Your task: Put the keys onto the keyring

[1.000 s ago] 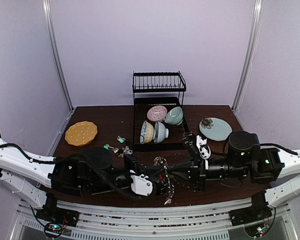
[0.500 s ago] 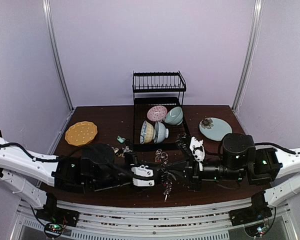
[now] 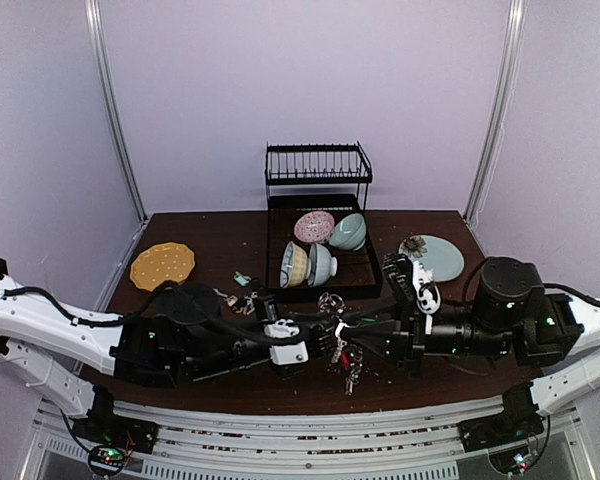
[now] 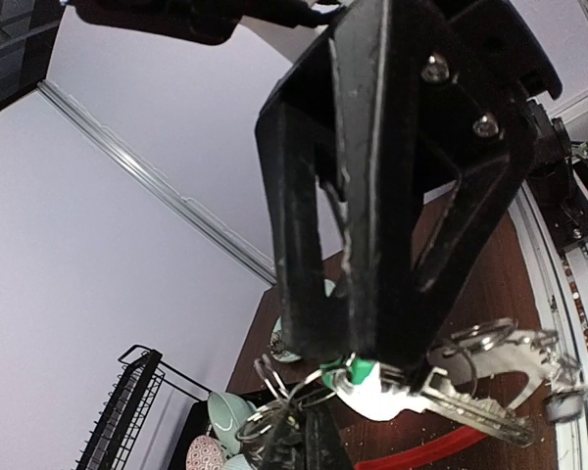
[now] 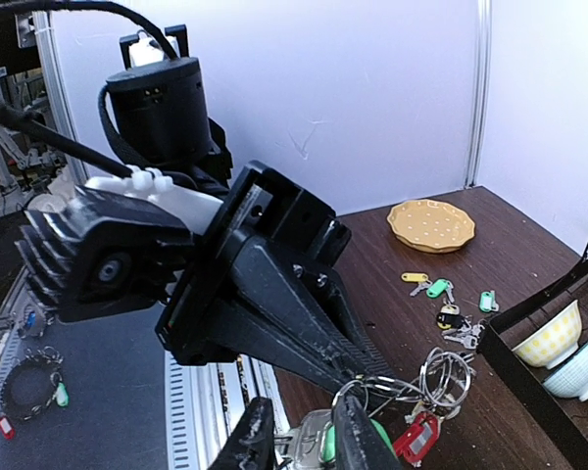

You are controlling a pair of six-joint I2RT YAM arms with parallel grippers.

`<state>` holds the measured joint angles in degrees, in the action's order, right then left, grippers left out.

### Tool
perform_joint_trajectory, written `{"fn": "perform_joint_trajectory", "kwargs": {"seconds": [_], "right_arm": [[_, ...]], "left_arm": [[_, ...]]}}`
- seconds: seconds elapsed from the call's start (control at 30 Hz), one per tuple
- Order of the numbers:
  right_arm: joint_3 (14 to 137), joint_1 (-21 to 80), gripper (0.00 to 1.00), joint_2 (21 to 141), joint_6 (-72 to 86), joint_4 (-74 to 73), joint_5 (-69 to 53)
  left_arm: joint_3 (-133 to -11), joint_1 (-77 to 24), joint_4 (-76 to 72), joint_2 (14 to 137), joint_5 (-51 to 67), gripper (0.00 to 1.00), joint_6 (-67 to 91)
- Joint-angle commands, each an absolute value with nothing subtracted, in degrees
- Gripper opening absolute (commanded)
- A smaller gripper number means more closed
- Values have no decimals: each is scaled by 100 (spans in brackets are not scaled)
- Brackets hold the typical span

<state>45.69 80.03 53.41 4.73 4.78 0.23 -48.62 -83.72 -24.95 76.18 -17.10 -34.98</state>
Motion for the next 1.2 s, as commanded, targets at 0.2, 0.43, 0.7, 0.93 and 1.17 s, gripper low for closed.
{"fn": "perform_joint_trajectory", "kwargs": {"seconds": [0.2,0.43,0.7,0.93,1.17], "right_arm": [[4780,8022,32,4806,215,386,-656],[5482,7845,35,4876,-251,-401,-483],[6624,7581,40,5610,-1952,-2779,-935],[7899,7234,40,6609,-3030,-4406,-1520],[7974,7208,26,6857,-3240,-4339,-1412]], "left_arm": [[-4739,-8385,-3216,7559,-1558,0,-3394],[-4716,-8385,-3210,7520,-1416,0,-3412],[-4581,-8385,-3171,7270,-740,0,-3450],[-4751,-8385,-2720,7220,-578,0,-3433],[-4751,-8384,-2616,7148,-532,0,-3419]]}}
